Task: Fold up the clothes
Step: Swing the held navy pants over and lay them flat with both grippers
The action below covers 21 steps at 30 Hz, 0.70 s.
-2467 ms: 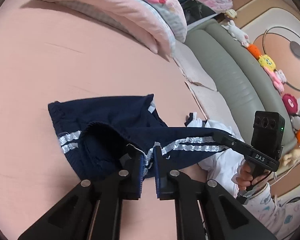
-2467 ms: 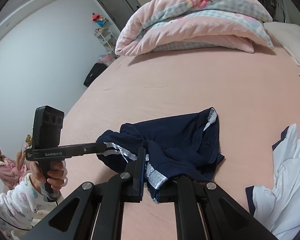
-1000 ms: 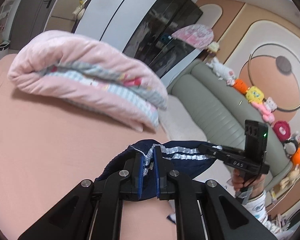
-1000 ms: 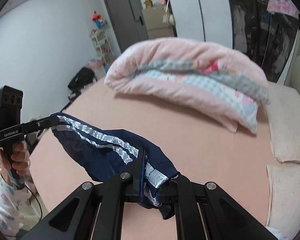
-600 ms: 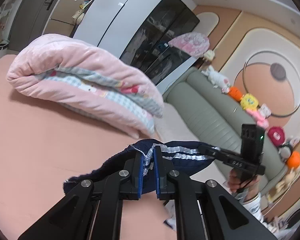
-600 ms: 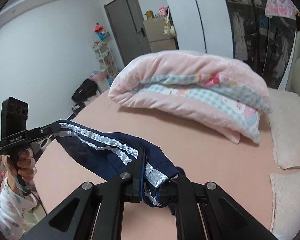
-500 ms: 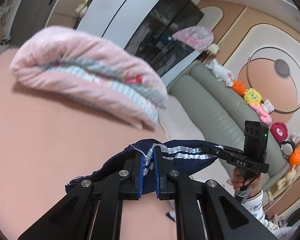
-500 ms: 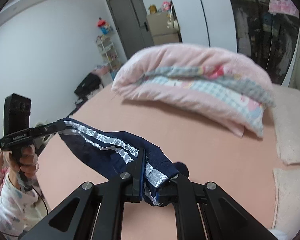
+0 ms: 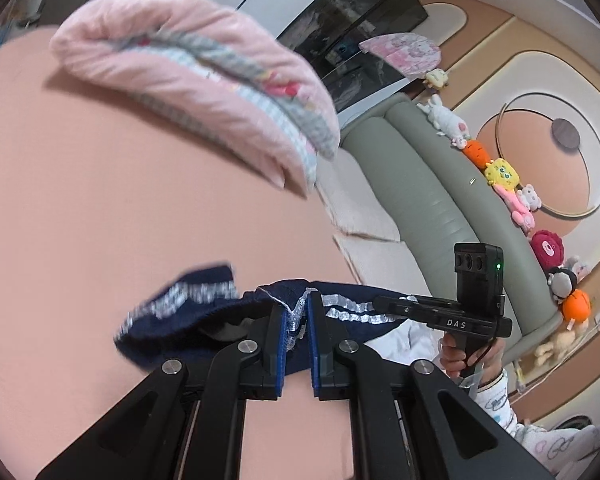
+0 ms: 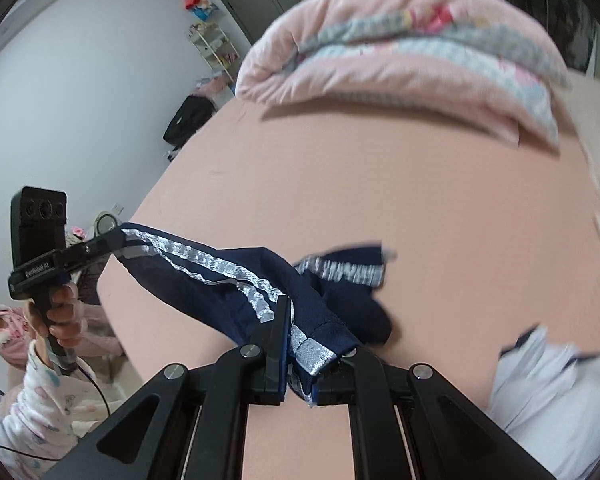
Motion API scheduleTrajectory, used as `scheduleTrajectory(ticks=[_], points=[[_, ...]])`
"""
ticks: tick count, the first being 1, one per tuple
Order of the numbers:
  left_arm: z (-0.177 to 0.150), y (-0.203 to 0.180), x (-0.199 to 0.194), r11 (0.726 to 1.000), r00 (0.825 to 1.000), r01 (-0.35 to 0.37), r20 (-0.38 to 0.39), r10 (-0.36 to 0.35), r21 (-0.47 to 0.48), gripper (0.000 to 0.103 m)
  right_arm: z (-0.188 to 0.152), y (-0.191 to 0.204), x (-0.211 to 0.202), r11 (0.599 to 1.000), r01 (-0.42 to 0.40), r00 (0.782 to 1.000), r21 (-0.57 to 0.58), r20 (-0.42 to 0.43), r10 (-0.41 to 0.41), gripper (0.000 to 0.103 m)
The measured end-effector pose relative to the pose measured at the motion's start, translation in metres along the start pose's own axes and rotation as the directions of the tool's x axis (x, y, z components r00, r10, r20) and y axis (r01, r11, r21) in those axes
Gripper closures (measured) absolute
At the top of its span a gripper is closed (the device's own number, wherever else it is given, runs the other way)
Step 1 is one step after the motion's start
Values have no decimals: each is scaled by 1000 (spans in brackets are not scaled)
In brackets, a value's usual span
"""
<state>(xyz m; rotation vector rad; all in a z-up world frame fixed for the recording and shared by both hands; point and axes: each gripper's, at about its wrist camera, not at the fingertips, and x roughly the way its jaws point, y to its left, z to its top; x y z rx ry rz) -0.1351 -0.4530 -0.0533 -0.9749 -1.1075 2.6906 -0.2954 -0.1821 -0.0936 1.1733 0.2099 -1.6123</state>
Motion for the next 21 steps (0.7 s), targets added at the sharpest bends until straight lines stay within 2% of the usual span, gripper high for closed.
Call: scheduleTrajectory(ticks=[6, 12, 16, 21], points=[[-55, 13, -3, 996, 999, 6, -49, -11, -94, 96, -49, -1, 3, 999, -14, 999, 44, -43, 15, 97], [-100, 18, -8, 990, 994, -27, -111, 12, -137, 95, -90, -10, 11, 995, -22, 994, 99, -103, 32, 97], [-125, 20, -5, 985, 986, -23, -166, -5, -169, 95, -116, -16, 19, 992, -29, 988, 127, -148, 48, 97], [-157, 11, -5, 987, 969, -76, -244, 39, -144, 95, -146, -19, 30, 990, -24, 977, 139, -208, 52, 97]])
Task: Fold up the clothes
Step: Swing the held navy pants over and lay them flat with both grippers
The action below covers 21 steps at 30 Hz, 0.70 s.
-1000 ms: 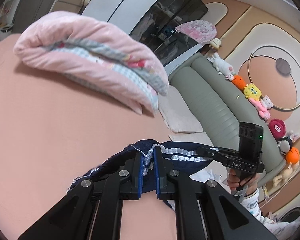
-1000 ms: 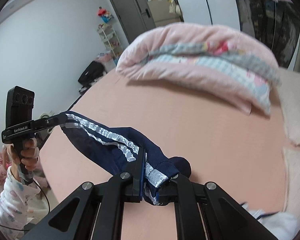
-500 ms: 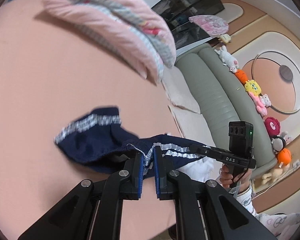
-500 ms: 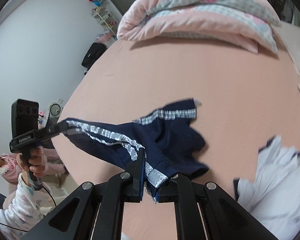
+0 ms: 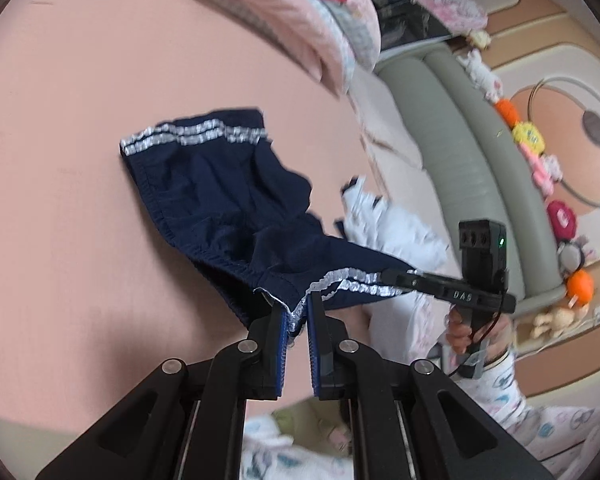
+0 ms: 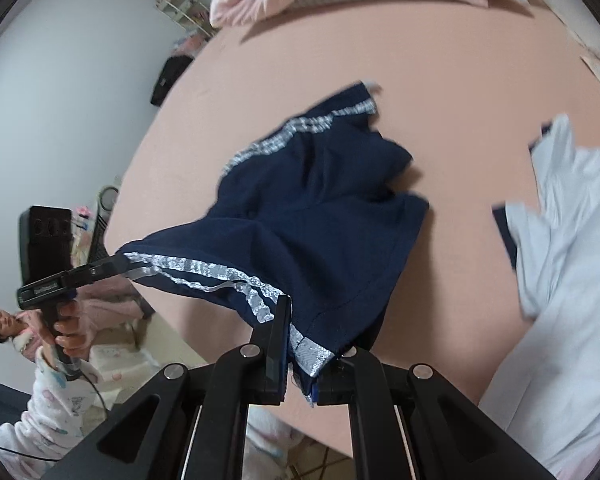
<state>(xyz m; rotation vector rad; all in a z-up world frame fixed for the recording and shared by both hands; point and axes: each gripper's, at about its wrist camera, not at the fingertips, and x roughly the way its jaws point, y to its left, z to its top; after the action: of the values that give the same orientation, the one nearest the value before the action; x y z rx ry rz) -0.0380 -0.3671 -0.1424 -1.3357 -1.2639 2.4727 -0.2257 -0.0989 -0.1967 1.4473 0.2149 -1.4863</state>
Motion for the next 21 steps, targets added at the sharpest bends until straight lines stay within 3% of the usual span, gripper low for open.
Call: scheduleTrajectory(ticks=[6, 13, 21], points=[[-34, 16, 10, 993, 993, -108, -49, 106, -47, 95, -16, -5, 17, 1000, -5, 999, -8, -51, 5, 97], [-63, 33, 16, 989, 993, -109, -51, 104, -103, 95, -34, -11, 38, 999, 19, 996, -36, -90, -23, 97], [-75, 34, 28, 978, 983, -176, -80, 168, -110, 95, -39, -20, 52, 997, 63, 995, -33, -77, -65, 97]])
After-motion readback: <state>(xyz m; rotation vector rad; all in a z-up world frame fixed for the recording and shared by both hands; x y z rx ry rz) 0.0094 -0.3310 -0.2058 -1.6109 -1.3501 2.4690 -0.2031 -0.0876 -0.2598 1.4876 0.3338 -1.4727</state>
